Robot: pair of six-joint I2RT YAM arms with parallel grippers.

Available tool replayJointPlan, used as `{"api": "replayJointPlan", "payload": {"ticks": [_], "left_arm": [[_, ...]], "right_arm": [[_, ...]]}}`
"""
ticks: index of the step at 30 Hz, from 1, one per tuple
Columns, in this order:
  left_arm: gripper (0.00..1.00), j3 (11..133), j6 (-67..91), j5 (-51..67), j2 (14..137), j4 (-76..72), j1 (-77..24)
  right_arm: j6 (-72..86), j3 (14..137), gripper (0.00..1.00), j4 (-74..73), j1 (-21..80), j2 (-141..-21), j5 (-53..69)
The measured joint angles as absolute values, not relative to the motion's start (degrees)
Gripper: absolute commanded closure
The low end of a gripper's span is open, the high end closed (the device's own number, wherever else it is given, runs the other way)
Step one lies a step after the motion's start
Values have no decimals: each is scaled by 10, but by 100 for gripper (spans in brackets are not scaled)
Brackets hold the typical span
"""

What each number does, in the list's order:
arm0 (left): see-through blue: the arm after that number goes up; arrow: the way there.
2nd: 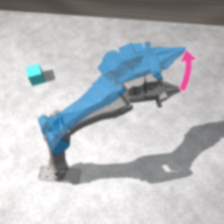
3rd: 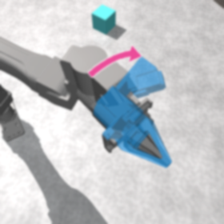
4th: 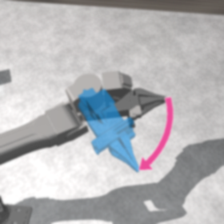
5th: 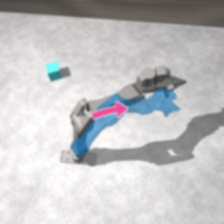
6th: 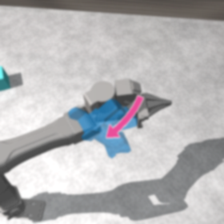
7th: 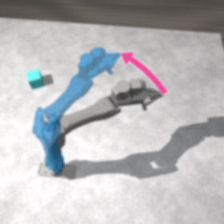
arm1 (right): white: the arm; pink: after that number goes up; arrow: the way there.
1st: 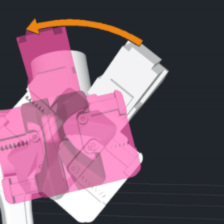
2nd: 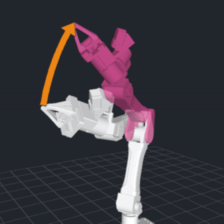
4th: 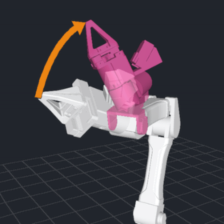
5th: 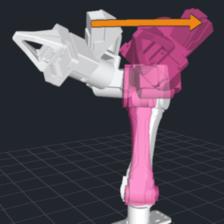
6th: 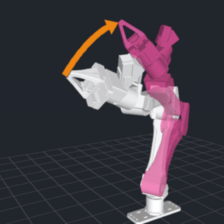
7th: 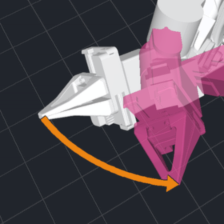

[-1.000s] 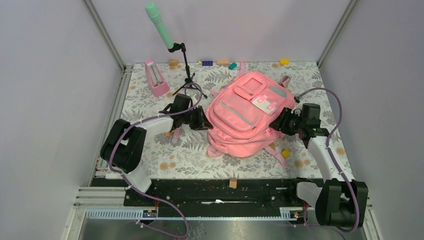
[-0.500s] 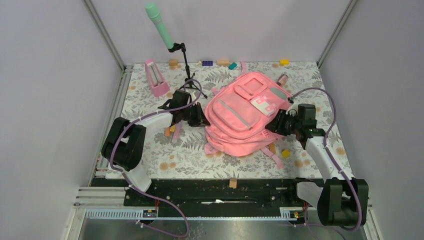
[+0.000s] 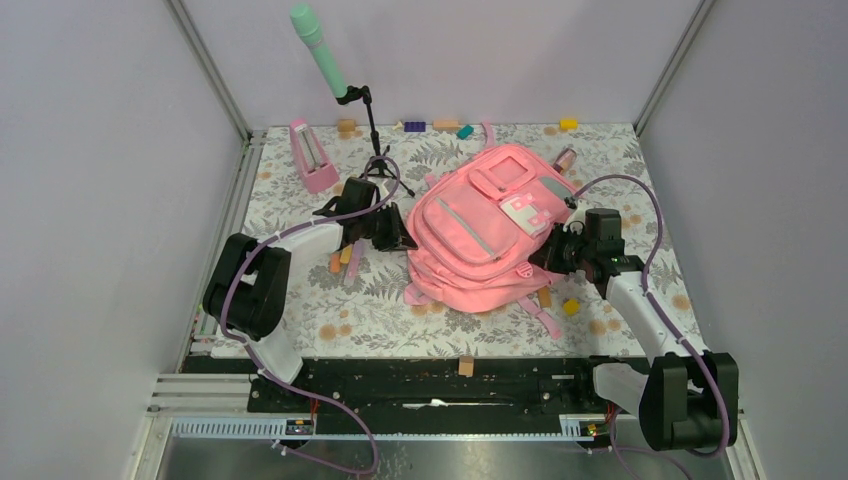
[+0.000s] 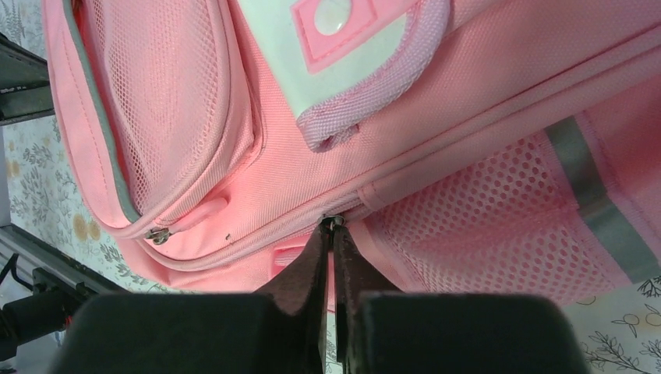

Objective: Pack the student bag
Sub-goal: Unzip the student bag at the center of the board.

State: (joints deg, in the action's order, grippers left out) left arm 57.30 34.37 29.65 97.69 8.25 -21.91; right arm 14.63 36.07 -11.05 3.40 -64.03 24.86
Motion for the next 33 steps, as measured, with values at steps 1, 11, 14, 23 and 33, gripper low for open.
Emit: {"api": "replayJointPlan", "payload": {"ticks": [1, 11, 14, 23, 33], "left_arm": [[92, 573, 343, 297, 977, 83, -219], [100, 574, 343, 298, 977, 85, -216], [100, 574, 343, 298, 977, 85, -215], [100, 574, 342, 298, 968, 85, -214], [100, 574, 336, 296, 960, 86, -214]], "right_arm": [[147, 361, 100, -112, 34, -639, 248], [146, 380, 100, -162, 74, -600, 180], [139, 419, 100, -207, 106, -611, 135], [101, 552, 100, -355, 213, -708, -51], [47, 620, 100, -432, 268, -749, -134]]}}
